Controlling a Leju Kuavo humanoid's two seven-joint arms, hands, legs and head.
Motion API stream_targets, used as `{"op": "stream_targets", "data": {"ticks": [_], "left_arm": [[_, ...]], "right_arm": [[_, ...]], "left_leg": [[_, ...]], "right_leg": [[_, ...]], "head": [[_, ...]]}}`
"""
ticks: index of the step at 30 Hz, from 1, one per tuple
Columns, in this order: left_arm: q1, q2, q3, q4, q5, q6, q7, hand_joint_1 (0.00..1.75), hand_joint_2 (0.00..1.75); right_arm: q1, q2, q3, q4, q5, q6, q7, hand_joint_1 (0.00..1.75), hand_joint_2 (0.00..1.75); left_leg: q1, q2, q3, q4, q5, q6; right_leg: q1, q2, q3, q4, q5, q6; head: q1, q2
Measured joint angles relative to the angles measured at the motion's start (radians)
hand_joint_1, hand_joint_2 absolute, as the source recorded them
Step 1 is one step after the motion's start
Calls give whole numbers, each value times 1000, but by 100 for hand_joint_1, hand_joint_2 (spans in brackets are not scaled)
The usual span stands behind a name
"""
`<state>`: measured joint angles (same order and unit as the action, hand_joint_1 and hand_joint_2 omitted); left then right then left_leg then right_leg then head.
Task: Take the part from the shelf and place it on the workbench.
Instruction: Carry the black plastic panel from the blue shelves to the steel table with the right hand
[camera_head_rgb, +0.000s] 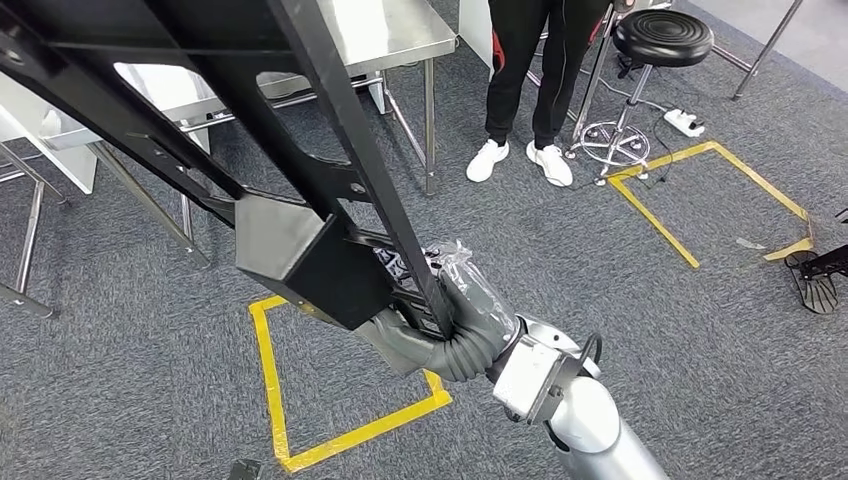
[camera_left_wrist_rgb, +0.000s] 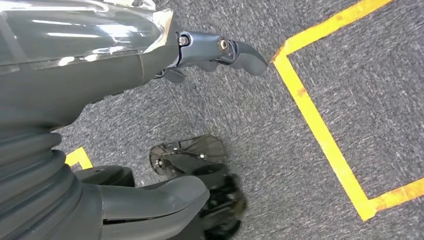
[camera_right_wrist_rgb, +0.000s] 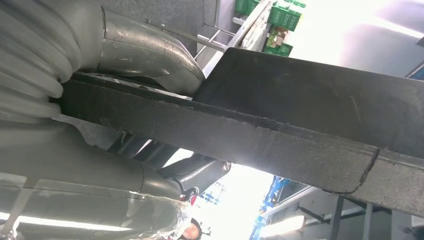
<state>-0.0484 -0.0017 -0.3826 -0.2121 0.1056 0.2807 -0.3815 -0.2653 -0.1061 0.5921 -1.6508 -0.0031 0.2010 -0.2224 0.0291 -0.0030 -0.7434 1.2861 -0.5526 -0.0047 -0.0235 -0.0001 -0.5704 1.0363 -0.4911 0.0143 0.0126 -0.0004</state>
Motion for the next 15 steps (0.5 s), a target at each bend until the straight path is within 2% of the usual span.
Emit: {"op": "stream_targets", "data": {"ticks": [2, 3, 4, 5, 8, 9, 10, 11, 13, 14, 15], "left_arm": [[0, 0, 0, 0, 1, 1, 0, 0, 175], [-1, 1, 0, 0, 1, 1, 0, 0, 175], [-2, 2, 0, 0, 1, 2, 0, 0, 175], [-2, 3, 0, 0, 1, 2, 0, 0, 175], [-1, 4, 0, 0, 1, 4, 0, 0, 175], [-1, 4, 0, 0, 1, 5, 0, 0, 175], [-1, 3, 0, 0, 1, 6, 0, 0, 175], [-2, 2, 1, 0, 1, 7, 0, 0, 175], [-2, 0, 1, 0, 1, 7, 2, 0, 175], [-1, -1, 0, 0, 1, 7, 3, 0, 175], [-1, -2, 0, 0, 1, 7, 4, 0, 175]], "right_arm": [[-1, 1, 0, 0, 0, 0, 0, 175, 175], [-2, 2, 0, 0, 0, 0, 0, 175, 175], [-2, 2, 0, 0, 0, 0, 0, 175, 175], [-2, 3, 0, 0, 0, 0, 0, 175, 175], [-2, 3, 0, -1, 0, 0, 0, 175, 175], [-3, 2, 0, -1, 0, 0, 0, 175, 175], [-4, 2, 0, -1, 0, 0, 0, 175, 175], [-3, 1, 0, -1, 0, 0, 0, 175, 175], [-1, -2, 0, 0, 0, 0, -1, 175, 175], [1, -4, 0, 1, 0, 0, 0, 175, 175], [1, -5, 0, 1, 0, 0, -1, 175, 175]], "left_leg": [[-11, 1, 50, -118, 77, 25], [-18, 3, 79, -178, 102, 38], [-24, 6, 100, -222, 116, 48], [-30, 8, 110, -244, 117, 54], [-33, 5, 122, -266, 116, 54], [-31, 4, 130, -277, 119, 54], [-28, 3, 139, -288, 121, 54], [-27, 2, 145, -292, 120, 55], [-27, -1, 150, -293, 113, 57], [-27, -3, 154, -293, 109, 57], [-27, -5, 158, -293, 105, 55]], "right_leg": [[6, 0, 10, -1, -6, -6], [11, 0, 13, -2, -9, -7], [13, 0, 15, -3, -11, -6], [13, 0, 15, -4, -14, -3], [11, -4, 15, -6, -18, 12], [11, -4, 8, 11, -27, 14], [12, -3, -9, 46, -42, 15], [11, -2, -39, 102, -63, 13], [11, -2, -115, 231, -103, 13], [10, -2, -141, 266, -106, 18], [9, -2, -147, 260, -91, 28]], "head": [[0, 0], [0, 0], [0, 0], [0, 0], [0, 0], [1, 0], [1, 0], [2, 0], [2, 0], [2, 0], [2, 0]]}}
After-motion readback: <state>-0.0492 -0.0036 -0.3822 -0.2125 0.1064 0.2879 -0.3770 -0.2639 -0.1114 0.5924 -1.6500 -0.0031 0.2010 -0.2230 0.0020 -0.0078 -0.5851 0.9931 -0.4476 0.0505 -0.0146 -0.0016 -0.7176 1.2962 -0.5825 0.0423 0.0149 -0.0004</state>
